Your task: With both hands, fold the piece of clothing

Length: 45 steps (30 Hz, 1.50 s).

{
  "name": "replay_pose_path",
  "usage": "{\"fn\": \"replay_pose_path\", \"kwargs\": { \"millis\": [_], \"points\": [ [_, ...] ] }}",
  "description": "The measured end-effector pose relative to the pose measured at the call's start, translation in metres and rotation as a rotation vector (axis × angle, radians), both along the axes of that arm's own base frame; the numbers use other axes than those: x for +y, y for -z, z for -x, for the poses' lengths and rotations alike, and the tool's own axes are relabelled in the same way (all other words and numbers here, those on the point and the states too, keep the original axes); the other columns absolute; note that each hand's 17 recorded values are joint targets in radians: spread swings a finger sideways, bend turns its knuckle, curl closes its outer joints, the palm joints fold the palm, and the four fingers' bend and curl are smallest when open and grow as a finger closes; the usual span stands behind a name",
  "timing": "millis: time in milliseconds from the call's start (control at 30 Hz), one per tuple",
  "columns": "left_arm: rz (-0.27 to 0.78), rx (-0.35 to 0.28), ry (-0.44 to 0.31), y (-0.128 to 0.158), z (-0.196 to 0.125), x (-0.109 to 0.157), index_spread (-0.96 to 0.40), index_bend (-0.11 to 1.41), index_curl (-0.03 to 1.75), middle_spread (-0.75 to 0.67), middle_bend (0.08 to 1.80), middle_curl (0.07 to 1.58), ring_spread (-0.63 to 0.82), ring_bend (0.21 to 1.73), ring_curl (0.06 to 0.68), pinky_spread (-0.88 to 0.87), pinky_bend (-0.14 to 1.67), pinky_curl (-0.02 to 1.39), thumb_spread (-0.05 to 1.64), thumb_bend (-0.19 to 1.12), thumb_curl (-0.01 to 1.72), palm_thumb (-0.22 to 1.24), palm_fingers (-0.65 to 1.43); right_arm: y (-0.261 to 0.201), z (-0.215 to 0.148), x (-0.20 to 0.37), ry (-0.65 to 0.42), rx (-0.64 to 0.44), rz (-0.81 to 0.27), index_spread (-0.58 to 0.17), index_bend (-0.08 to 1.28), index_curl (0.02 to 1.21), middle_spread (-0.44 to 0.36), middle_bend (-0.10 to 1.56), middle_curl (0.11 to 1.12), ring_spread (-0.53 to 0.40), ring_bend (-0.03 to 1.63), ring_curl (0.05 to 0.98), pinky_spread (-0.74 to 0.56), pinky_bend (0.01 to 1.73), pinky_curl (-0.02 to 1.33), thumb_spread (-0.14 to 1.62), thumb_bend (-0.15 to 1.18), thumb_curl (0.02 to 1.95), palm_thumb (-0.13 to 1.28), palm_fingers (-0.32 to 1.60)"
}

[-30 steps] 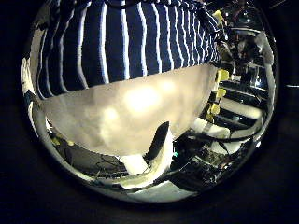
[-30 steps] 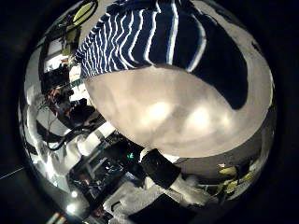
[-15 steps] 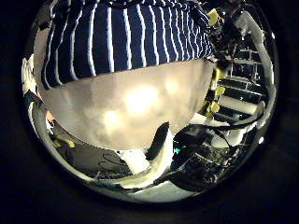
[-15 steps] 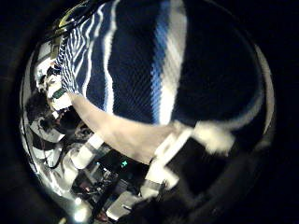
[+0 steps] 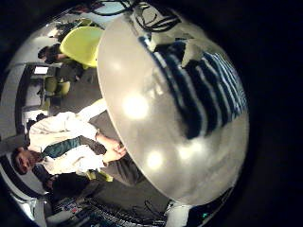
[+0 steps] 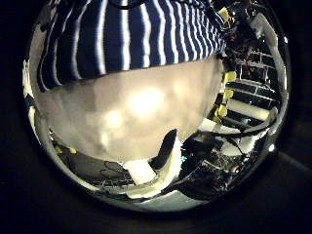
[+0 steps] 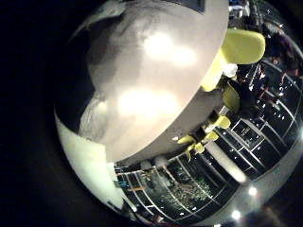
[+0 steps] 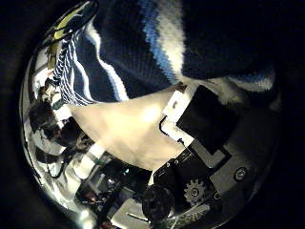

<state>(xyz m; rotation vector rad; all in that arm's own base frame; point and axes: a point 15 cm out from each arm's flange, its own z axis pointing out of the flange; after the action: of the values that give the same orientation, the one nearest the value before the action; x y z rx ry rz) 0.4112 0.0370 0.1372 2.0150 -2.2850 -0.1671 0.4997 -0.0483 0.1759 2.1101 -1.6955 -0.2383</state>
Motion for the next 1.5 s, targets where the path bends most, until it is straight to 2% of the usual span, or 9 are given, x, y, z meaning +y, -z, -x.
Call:
{"fn": "replay_pose_path", "kwargs": {
  "millis": [367,567,767,933,1100,1233,1367,1433,1500],
  "points": [
    [0.005,-0.028,0.028,-0.007,-0.017,-0.016,0.06,0.15,0.28,0.32,0.20,0.36,0.39,0.77,0.204,0.47,0.49,0.32,1.14,-0.02,0.26,0.09,0.05,-0.056,-0.007,-0.028,0.042,-0.131,-0.007,-0.446,0.98,0.95,-0.250,1.21,0.92,-0.249,1.43,0.706,-0.21,1.39,0.71,1.35,0.02,0.47,0.95,0.90],
    [0.010,-0.027,0.043,-0.018,-0.011,-0.012,0.06,0.15,0.28,0.30,0.20,0.36,0.39,0.76,0.204,0.47,0.49,0.32,1.14,-0.02,0.26,0.09,0.05,-0.101,-0.019,-0.004,0.020,-0.286,-0.065,-0.437,1.01,1.02,-0.239,1.25,0.95,-0.246,1.47,0.745,-0.20,1.41,0.79,1.38,0.01,0.48,0.96,0.84],
    [0.021,-0.062,0.034,-0.046,-0.002,0.010,0.06,0.16,0.28,0.29,0.20,0.37,0.38,0.76,0.205,0.46,0.49,0.31,1.14,-0.02,0.26,0.09,0.06,-0.146,-0.024,0.063,-0.107,-0.389,-0.098,-0.430,1.03,1.06,-0.232,1.29,0.97,-0.244,1.48,0.769,-0.19,1.42,0.84,1.39,0.00,0.49,0.97,0.81],
    [0.051,-0.084,-0.014,-0.068,0.019,0.043,0.06,0.15,0.28,0.28,0.21,0.37,0.37,0.75,0.203,0.46,0.48,0.31,1.14,-0.02,0.26,0.10,0.08,-0.161,-0.011,0.160,-0.276,-0.408,-0.132,-0.425,1.04,1.08,-0.227,1.30,0.98,-0.243,1.49,0.780,-0.19,1.42,0.88,1.38,0.00,0.50,0.98,0.81],
    [0.057,-0.108,-0.075,-0.082,0.035,0.080,0.05,0.16,0.28,0.26,0.21,0.37,0.37,0.75,0.202,0.46,0.47,0.31,1.14,-0.02,0.26,0.10,0.09,-0.153,-0.006,0.241,-0.409,-0.408,-0.118,-0.418,1.04,1.10,-0.223,1.31,0.98,-0.242,1.48,0.790,-0.20,1.41,0.91,1.36,-0.01,0.51,0.99,0.82],
    [0.071,-0.106,-0.121,-0.083,0.052,0.100,0.05,0.16,0.28,0.25,0.21,0.37,0.36,0.75,0.201,0.46,0.47,0.31,1.14,-0.02,0.26,0.10,0.10,-0.108,-0.009,0.293,-0.521,-0.366,-0.057,-0.412,1.04,1.10,-0.219,1.31,0.97,-0.241,1.47,0.795,-0.20,1.39,0.92,1.35,-0.01,0.52,0.98,0.84],
    [0.074,-0.103,-0.147,-0.080,0.066,0.112,0.05,0.16,0.29,0.25,0.22,0.37,0.36,0.74,0.199,0.46,0.46,0.31,1.14,-0.02,0.25,0.10,0.10,-0.070,0.001,0.346,-0.607,-0.357,-0.060,-0.406,1.03,1.10,-0.215,1.31,0.97,-0.240,1.47,0.798,-0.20,1.38,0.94,1.34,-0.01,0.52,0.96,0.85],
    [0.076,-0.099,-0.161,-0.078,0.076,0.119,0.05,0.16,0.29,0.25,0.21,0.37,0.36,0.74,0.198,0.46,0.46,0.31,1.14,-0.02,0.25,0.10,0.10,-0.052,0.004,0.364,-0.633,-0.356,-0.066,-0.403,1.01,1.10,-0.214,1.29,0.96,-0.242,1.46,0.794,-0.21,1.37,0.93,1.33,-0.03,0.51,0.91,0.85],
    [0.076,-0.100,-0.168,-0.078,0.081,0.120,0.05,0.16,0.29,0.25,0.21,0.37,0.36,0.74,0.198,0.46,0.46,0.31,1.14,-0.02,0.25,0.10,0.10,-0.046,0.001,0.373,-0.642,-0.371,-0.076,-0.406,0.89,1.06,-0.215,1.24,0.92,-0.238,1.44,0.769,-0.24,1.33,0.90,1.32,-0.03,0.49,0.86,0.83]
  ]
}}
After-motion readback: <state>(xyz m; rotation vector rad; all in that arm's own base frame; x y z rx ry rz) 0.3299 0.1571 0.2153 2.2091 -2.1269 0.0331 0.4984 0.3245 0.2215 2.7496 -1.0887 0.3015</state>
